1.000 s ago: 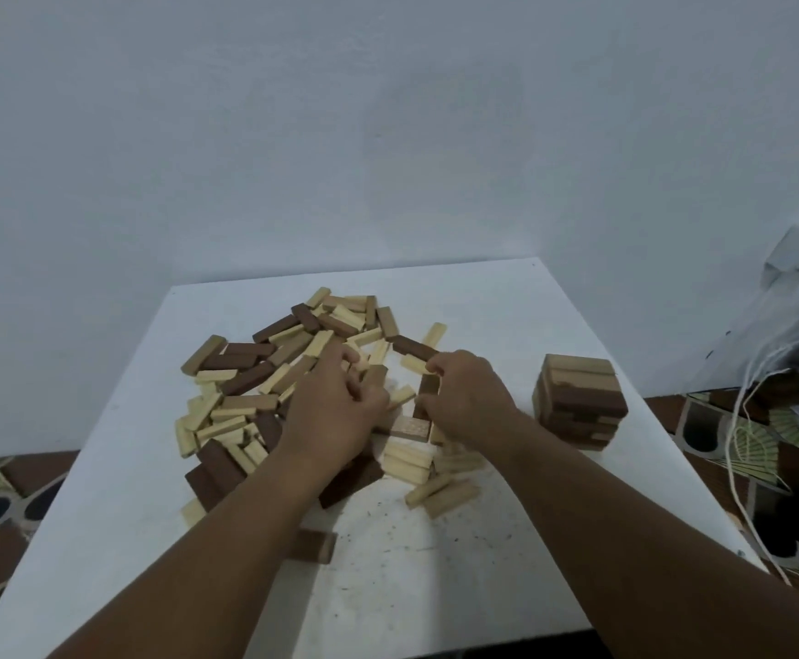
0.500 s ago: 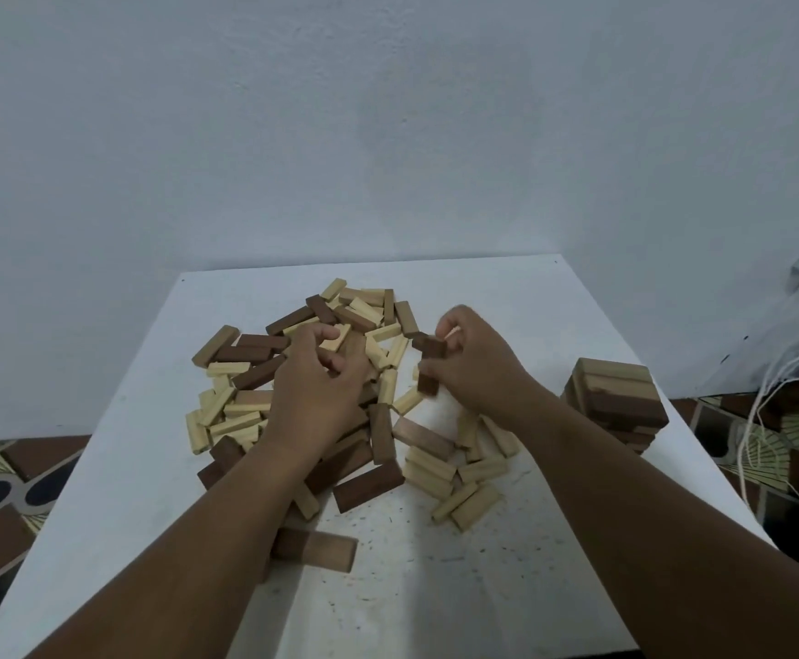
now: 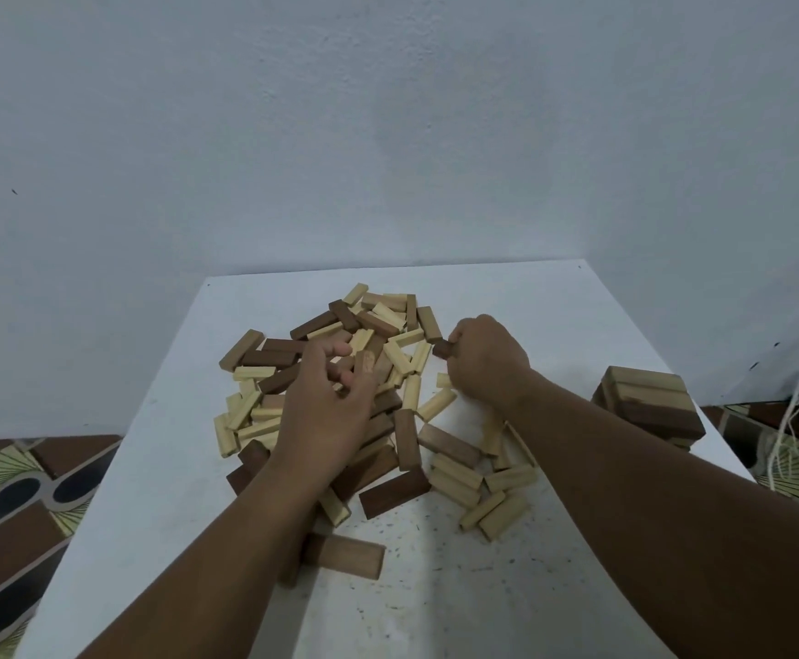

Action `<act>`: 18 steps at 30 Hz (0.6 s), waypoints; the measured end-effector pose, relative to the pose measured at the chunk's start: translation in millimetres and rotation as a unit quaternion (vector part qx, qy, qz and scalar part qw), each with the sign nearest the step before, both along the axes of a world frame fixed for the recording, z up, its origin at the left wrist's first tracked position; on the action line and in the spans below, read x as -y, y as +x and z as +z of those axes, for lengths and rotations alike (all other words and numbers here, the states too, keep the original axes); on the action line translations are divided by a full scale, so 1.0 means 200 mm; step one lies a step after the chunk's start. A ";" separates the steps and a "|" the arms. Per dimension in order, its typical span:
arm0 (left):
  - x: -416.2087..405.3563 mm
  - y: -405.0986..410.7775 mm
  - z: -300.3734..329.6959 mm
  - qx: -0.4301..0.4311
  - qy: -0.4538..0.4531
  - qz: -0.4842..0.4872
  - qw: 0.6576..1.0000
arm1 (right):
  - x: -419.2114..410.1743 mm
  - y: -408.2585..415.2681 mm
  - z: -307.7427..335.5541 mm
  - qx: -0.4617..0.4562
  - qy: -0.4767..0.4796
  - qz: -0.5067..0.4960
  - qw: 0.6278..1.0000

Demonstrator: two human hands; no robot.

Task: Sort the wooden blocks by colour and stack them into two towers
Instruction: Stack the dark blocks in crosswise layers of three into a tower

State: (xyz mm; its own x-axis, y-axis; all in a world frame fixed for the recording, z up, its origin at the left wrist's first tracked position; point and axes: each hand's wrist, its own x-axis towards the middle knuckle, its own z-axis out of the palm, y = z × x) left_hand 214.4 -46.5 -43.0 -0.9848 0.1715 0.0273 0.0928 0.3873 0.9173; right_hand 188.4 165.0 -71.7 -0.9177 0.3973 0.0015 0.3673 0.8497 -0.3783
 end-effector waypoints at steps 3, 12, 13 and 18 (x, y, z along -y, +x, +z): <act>0.00 0.04 0.00 0.003 -0.004 -0.012 1.000 | 0.02 0.07 0.06 -0.085 -0.047 -0.004 0.995; -0.19 0.36 0.00 0.002 0.046 -0.074 0.996 | 0.11 0.79 0.28 -0.157 -0.147 -0.034 0.976; -0.22 0.40 -0.02 -0.009 0.034 -0.082 0.996 | 0.08 0.88 0.26 -0.139 -0.150 -0.047 0.978; -0.38 0.58 -0.10 -0.072 -0.064 -0.161 0.982 | -0.08 1.16 0.11 -0.050 -0.141 -0.110 0.983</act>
State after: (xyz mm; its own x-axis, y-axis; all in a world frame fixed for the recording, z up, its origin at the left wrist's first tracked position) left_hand 330.7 29.7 -62.3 -0.8661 0.4852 0.1204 0.3553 0.4279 0.8311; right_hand 420.0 181.4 -49.6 -0.8108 0.5831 -0.0512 0.4791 0.6109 -0.6302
